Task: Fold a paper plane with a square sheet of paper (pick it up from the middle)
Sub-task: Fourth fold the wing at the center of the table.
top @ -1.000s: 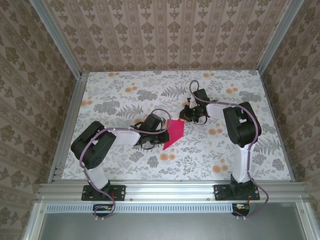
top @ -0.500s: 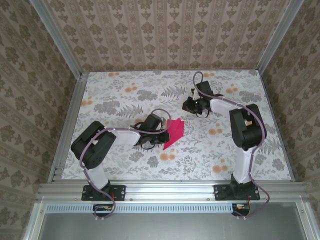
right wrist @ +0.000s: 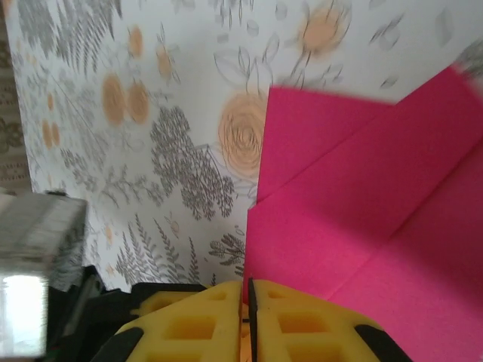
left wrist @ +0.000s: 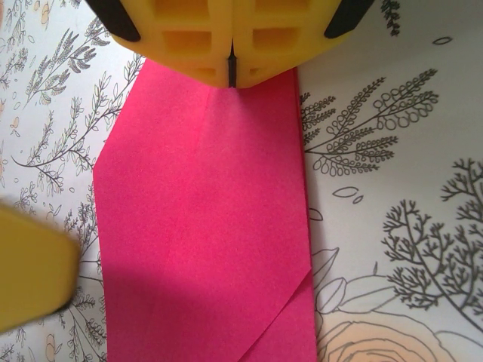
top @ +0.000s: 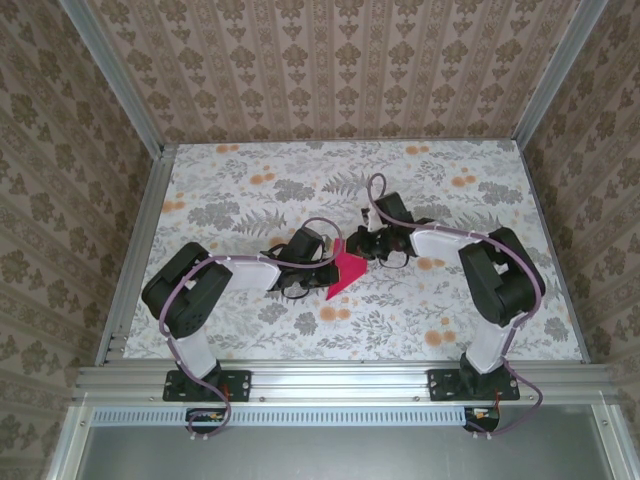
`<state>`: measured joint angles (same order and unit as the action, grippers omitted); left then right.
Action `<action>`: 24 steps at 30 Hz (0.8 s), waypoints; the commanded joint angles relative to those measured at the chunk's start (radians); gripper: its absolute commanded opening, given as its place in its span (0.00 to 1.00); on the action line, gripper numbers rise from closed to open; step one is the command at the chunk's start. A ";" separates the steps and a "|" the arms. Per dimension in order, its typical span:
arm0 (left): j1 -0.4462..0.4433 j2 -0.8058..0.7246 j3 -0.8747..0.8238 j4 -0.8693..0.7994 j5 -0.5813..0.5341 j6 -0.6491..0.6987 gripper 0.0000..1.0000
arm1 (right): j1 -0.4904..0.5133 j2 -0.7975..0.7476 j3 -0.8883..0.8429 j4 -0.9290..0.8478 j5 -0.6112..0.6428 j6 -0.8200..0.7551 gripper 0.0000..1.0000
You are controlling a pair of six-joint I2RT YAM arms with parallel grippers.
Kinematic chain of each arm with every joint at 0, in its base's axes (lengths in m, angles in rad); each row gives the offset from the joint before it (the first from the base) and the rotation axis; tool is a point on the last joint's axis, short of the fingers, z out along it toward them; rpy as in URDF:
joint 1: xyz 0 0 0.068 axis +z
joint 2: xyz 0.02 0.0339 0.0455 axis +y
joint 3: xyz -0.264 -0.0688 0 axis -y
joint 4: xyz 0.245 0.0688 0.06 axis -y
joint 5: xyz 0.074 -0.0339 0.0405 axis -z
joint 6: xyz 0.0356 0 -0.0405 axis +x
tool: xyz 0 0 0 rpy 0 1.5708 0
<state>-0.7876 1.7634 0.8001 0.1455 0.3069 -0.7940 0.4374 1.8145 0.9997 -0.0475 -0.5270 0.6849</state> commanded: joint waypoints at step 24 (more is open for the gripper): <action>0.001 -0.074 0.029 -0.078 0.146 0.023 0.13 | 0.015 0.159 -0.037 -0.025 0.046 0.024 0.10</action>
<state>-0.7876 1.6890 0.8078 0.0818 0.3992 -0.7856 0.4503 1.9083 0.9741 -0.0093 -0.5468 0.7113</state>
